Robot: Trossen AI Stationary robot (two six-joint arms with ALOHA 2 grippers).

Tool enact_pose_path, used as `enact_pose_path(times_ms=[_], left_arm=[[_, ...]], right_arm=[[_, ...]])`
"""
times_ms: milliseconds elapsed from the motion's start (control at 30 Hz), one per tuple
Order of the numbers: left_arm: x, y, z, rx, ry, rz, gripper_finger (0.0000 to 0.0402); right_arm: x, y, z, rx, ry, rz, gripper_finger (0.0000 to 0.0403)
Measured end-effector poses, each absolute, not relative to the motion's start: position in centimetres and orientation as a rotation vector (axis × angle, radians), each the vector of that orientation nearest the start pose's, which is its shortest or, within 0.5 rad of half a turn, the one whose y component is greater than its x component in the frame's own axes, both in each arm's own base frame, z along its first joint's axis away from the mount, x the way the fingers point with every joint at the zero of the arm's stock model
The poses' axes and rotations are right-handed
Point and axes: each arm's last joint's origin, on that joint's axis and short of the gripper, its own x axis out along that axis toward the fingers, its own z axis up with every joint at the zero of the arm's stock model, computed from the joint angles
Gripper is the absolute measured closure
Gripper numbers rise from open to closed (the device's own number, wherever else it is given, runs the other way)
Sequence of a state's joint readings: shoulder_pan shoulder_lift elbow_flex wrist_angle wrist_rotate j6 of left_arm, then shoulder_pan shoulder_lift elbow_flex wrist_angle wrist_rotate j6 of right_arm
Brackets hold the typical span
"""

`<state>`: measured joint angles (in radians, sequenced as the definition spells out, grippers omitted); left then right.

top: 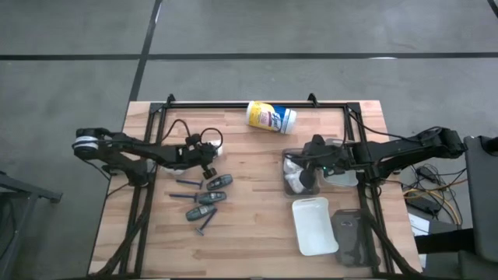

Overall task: Pick & Place Travel size toiletries
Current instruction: Put the right cotton pack into the top black bin

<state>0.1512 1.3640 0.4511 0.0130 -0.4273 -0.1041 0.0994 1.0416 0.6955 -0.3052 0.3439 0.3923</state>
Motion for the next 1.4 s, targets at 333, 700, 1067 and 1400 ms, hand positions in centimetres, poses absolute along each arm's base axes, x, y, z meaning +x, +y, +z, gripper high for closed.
enact_pose_path(times_ms=[333,700,1067,1400], left_arm=[[22.5,4.4,13.7,0.023,0.789,0.524,0.0384],[23.6,4.1,14.9,-0.029,0.651,0.397,0.0383],[24.7,2.9,16.2,-0.084,0.492,0.160,0.0383],[24.9,1.4,16.4,-0.158,0.482,-0.054,0.0383]], right_arm=[[22.7,1.3,23.1,0.200,0.455,-0.316,0.0338],[26.0,1.5,19.6,0.175,0.506,-0.321,0.0246],[30.0,2.0,17.5,-0.035,0.573,-0.264,0.0189],[33.9,2.4,17.4,-0.125,0.588,-0.237,0.0175]])
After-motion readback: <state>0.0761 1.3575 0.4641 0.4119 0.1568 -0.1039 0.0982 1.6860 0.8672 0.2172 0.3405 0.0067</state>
